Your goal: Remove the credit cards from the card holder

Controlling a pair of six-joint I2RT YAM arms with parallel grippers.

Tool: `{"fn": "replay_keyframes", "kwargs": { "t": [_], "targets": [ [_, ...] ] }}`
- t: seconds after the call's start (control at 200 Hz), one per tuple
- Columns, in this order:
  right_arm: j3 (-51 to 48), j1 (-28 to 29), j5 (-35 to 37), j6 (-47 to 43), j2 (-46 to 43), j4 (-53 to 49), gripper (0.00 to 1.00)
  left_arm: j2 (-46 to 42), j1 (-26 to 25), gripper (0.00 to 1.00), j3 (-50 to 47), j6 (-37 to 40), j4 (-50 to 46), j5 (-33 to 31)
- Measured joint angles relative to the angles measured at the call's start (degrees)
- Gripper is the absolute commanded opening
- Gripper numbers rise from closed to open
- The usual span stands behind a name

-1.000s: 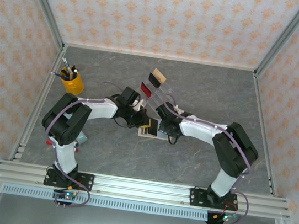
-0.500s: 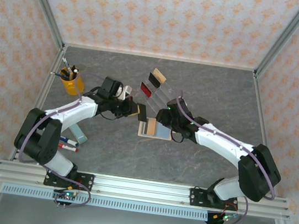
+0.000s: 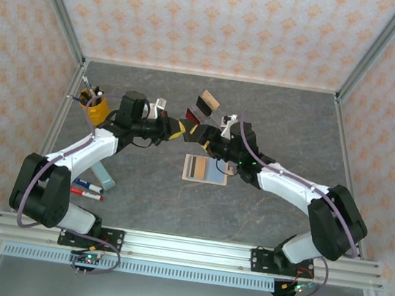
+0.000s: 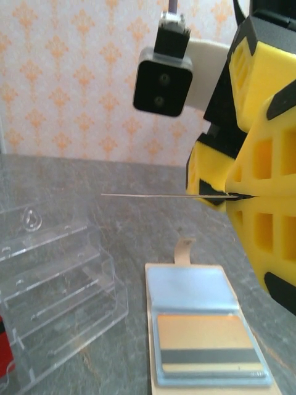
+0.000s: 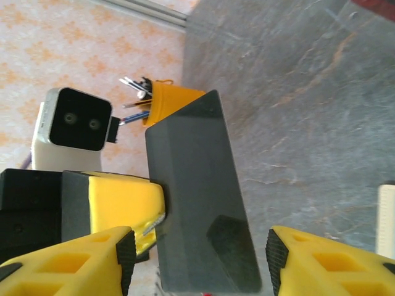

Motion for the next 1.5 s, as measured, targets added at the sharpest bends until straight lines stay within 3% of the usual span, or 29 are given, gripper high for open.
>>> {"fn": "replay_keyframes", "kwargs": {
  "t": [0.425,0.561,0.661,0.716,0.856,1.051,1.161,1.316,1.501],
  "targets": [
    [-2.93,-0.59,-1.62,7.67,0.90,12.00,0.37,-0.68,1.05,0.00,-0.09,-3.02,1.79,3.43],
    [-3.76,-0.59,-1.14,8.13,0.90,12.68,0.23,-0.74,1.77,0.00,-0.42,-2.82,1.05,3.93],
    [-3.80,-0.59,-0.72,7.26,0.90,11.89,0.07,-0.98,1.95,0.00,-0.42,-1.55,-0.70,3.82],
    [-3.76,-0.59,-0.59,5.49,0.87,10.64,0.00,-1.57,1.95,0.13,-0.39,-0.02,-2.69,3.34],
    [-1.57,-0.39,1.79,-1.64,-0.44,3.06,0.00,-3.23,1.95,0.57,0.11,5.64,-12.61,-1.18],
    [6.45,-0.59,10.67,-19.71,-1.51,-12.48,0.00,-8.04,2.21,0.89,0.46,13.11,-25.55,-11.41],
    [13.25,-0.59,14.16,-31.56,0.33,-18.69,0.00,-10.73,2.21,1.00,0.46,15.65,-29.57,-16.83],
    [22.18,-0.59,18.10,-48.57,7.04,-21.90,0.00,-12.79,2.21,1.00,0.44,17.70,-32.61,-22.49],
    [32.28,-0.59,21.18,-62.73,17.11,-26.45,0.00,-12.87,2.21,1.00,0.44,18.80,-35.32,-26.80]
  ]
}}
